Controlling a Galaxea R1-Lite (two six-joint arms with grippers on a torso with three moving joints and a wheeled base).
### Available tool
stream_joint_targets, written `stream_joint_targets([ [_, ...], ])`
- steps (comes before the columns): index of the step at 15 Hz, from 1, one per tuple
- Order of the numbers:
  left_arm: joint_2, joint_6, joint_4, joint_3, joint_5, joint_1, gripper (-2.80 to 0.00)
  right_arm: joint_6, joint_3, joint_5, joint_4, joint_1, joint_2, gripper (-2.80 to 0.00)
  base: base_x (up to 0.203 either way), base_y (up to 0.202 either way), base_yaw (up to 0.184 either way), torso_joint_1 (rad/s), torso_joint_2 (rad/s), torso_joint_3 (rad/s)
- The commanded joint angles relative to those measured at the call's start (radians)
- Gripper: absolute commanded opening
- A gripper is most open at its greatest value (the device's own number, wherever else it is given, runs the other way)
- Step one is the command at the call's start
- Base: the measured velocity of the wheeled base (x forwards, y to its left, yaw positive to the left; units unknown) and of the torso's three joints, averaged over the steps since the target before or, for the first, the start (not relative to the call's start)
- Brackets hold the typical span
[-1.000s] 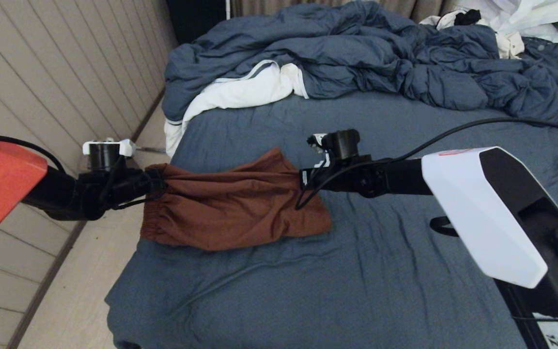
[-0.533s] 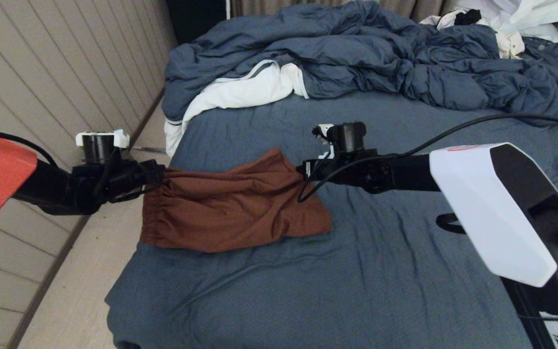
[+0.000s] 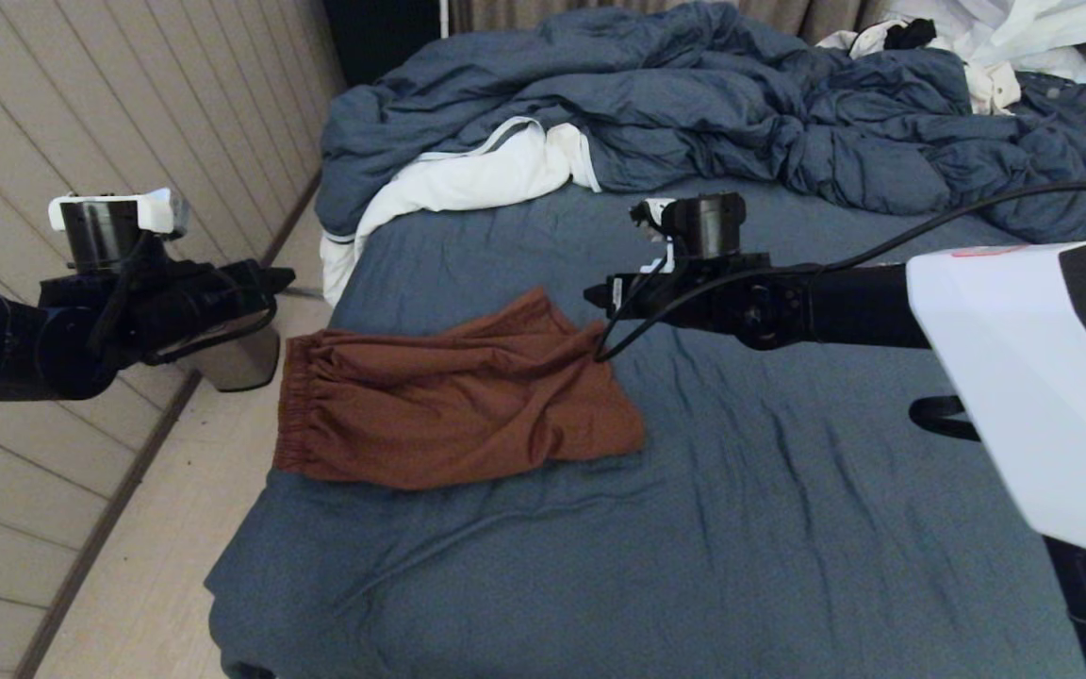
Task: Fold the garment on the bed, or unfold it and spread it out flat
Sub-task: Fold the brown shorts
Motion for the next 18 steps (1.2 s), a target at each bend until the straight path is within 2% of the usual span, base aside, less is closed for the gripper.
stream_joint_targets([
  [1, -0.044, -0.002, -0.010, 0.094, -0.001, -0.041, 0.00, 0.008, 0.036, -0.007, 0.000, 0.000, -0.025, 0.00, 0.000, 0.000, 0.000, 0.000, 0.00, 0.000],
  [2, -0.043, -0.001, -0.017, 0.133, -0.003, -0.063, 0.00, 0.012, 0.054, -0.014, 0.000, 0.001, -0.035, 0.00, 0.000, 0.000, 0.000, 0.000, 0.00, 0.000],
  [3, -0.037, -0.002, -0.025, 0.163, -0.004, -0.095, -1.59, 0.015, 0.071, -0.016, 0.000, 0.003, -0.039, -2.80, 0.000, 0.000, 0.000, 0.000, 0.00, 0.000],
  [4, -0.030, -0.003, -0.028, 0.180, -0.003, -0.118, -2.80, 0.016, 0.086, -0.020, 0.000, 0.007, -0.039, -2.80, 0.000, 0.000, 0.000, 0.000, 0.00, 0.000],
  [9, -0.015, -0.005, -0.029, 0.268, -0.012, -0.179, -2.80, 0.014, 0.206, -0.021, 0.002, 0.014, -0.073, -2.80, 0.000, 0.000, 0.000, 0.000, 0.00, 0.000],
  [12, -0.005, -0.008, -0.029, 0.301, -0.012, -0.175, -2.80, 0.018, 0.287, -0.020, 0.007, 0.015, -0.082, -2.80, 0.000, 0.000, 0.000, 0.000, 0.00, 0.000],
  [14, 0.021, -0.008, -0.029, 0.316, -0.014, -0.164, -2.80, 0.038, 0.294, -0.015, 0.055, 0.015, -0.082, -2.80, 0.000, 0.000, 0.000, 0.000, 0.00, 0.000],
  [15, 0.043, -0.010, -0.029, 0.317, -0.017, -0.157, -1.17, 0.052, 0.285, -0.012, 0.075, 0.015, -0.078, -2.80, 0.000, 0.000, 0.000, 0.000, 0.00, 0.000],
  [16, 0.069, -0.024, -0.029, 0.313, -0.017, -0.153, 0.00, 0.066, 0.274, -0.011, 0.086, 0.015, -0.071, -2.80, 0.000, 0.000, 0.000, 0.000, 0.00, 0.000],
  [17, 0.085, -0.046, -0.029, 0.306, -0.016, -0.151, 0.00, 0.085, 0.259, -0.012, 0.090, 0.015, -0.059, 0.00, 0.000, 0.000, 0.000, 0.000, 0.00, 0.000],
  [18, 0.086, -0.049, -0.029, 0.310, -0.024, -0.151, 0.00, 0.099, 0.253, -0.010, 0.106, 0.015, -0.053, 0.00, 0.000, 0.000, 0.000, 0.000, 0.00, 0.000],
])
